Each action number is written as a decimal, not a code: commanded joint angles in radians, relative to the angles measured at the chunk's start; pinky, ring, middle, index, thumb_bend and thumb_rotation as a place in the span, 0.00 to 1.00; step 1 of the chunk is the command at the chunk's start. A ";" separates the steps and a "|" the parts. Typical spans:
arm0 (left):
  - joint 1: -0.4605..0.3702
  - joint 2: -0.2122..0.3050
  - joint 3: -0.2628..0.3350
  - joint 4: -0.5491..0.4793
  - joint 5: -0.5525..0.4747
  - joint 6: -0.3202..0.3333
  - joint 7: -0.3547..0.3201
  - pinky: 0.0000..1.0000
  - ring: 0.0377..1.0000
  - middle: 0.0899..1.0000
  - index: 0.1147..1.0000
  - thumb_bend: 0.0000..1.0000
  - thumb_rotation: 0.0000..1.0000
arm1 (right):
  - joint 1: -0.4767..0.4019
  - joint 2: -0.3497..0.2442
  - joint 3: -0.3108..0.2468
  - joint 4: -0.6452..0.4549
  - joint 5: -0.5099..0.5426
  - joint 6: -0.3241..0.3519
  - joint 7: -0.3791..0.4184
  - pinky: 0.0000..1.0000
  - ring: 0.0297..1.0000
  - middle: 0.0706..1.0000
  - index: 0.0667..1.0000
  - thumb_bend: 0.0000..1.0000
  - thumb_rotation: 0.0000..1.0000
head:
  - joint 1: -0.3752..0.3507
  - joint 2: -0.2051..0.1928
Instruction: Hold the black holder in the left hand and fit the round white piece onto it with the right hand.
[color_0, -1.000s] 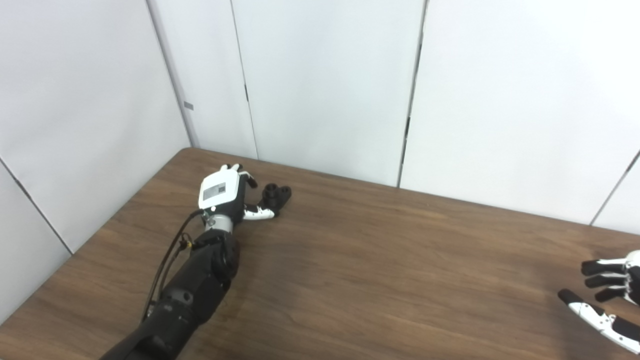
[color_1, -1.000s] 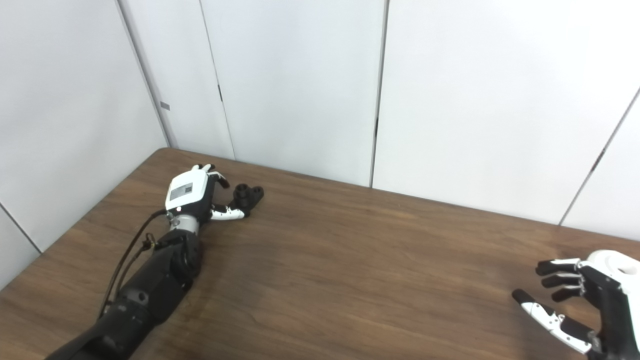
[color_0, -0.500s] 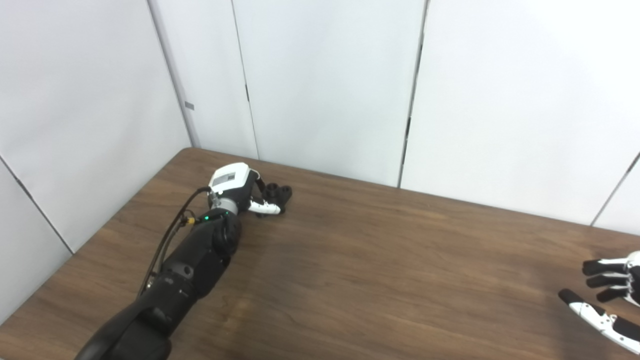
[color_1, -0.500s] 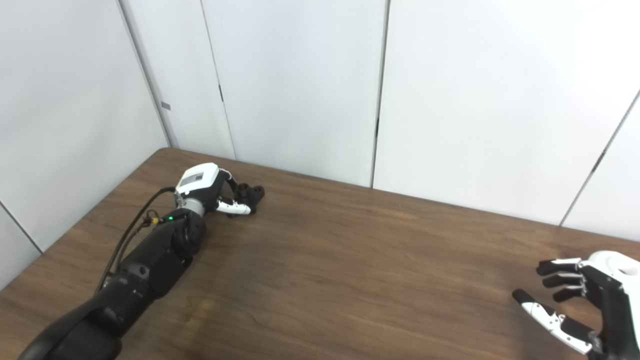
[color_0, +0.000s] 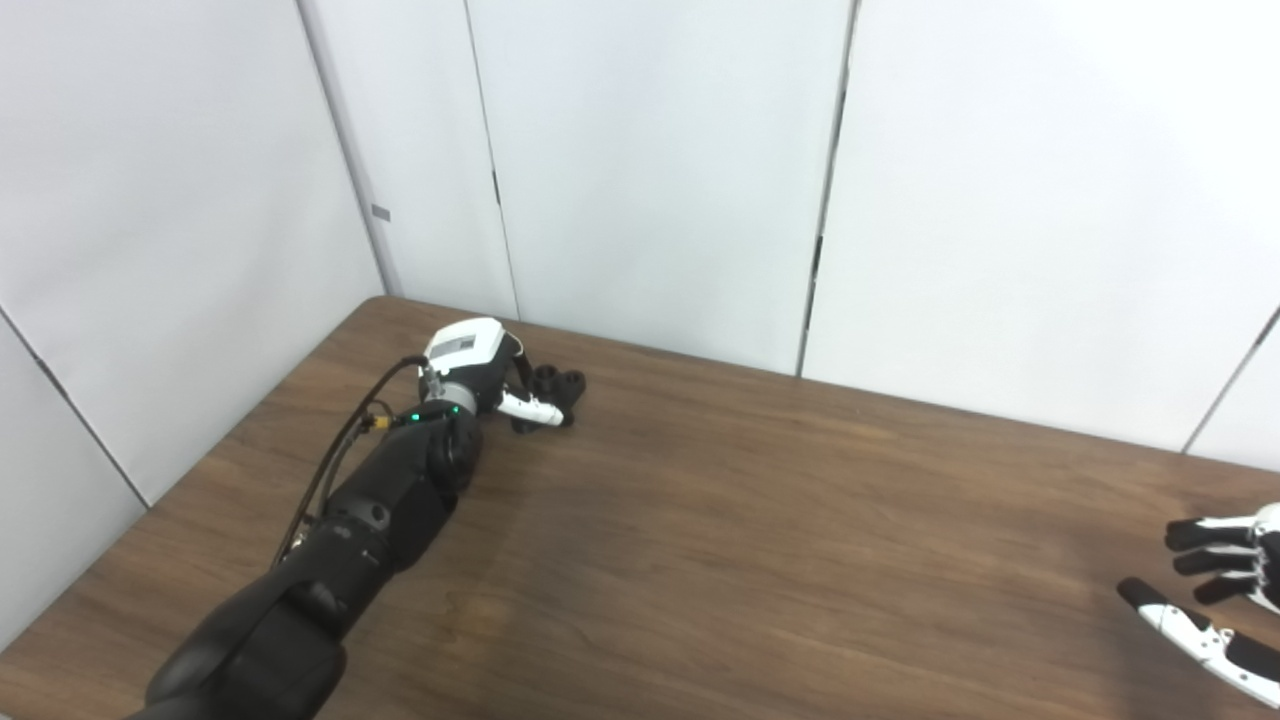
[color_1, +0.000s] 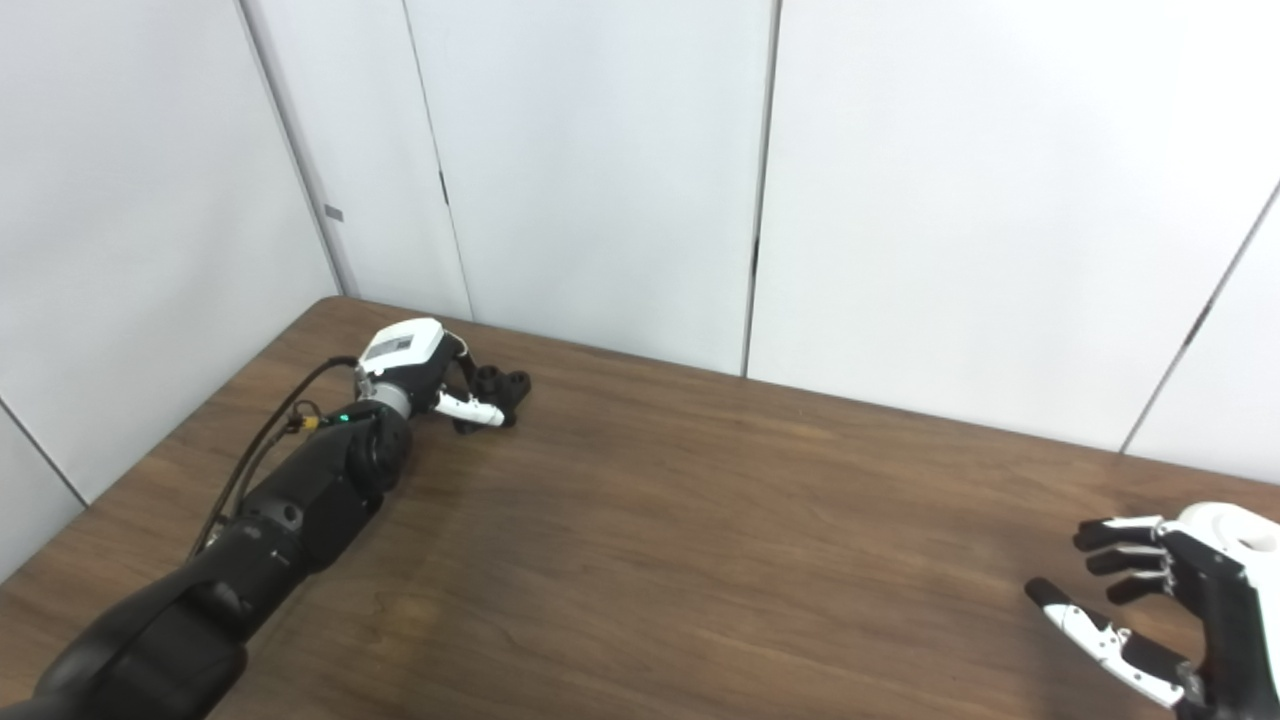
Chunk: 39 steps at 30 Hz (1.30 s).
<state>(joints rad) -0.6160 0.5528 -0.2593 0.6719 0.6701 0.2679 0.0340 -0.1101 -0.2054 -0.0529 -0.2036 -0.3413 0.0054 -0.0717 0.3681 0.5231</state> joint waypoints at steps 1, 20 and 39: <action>-0.006 0.011 -0.017 -0.001 0.010 -0.010 0.002 0.86 0.86 0.75 0.42 0.53 0.07 | -0.031 -0.009 -0.007 -0.035 -0.004 -0.013 -0.006 0.41 0.52 0.59 0.46 0.50 0.14 | 0.000 0.003; 0.134 -0.015 -0.007 -0.258 -0.043 -0.246 0.077 0.76 0.83 0.80 0.42 0.52 0.06 | -0.048 0.000 -0.003 -0.033 -0.010 -0.016 -0.015 0.42 0.53 0.59 0.46 0.50 0.13 | -0.027 0.011; 0.210 -0.166 -0.106 -0.314 -0.193 -0.476 -0.138 0.76 0.87 0.85 0.43 0.52 0.07 | -0.072 -0.012 0.004 0.000 -0.002 -0.040 -0.009 0.45 0.54 0.60 0.46 0.50 0.13 | -0.141 0.032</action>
<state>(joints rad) -0.4153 0.4333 -0.3121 0.3438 0.4908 -0.1508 -0.0405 -0.1450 -0.1976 -0.0467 -0.1962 -0.3437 0.0134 -0.0734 0.2271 0.5538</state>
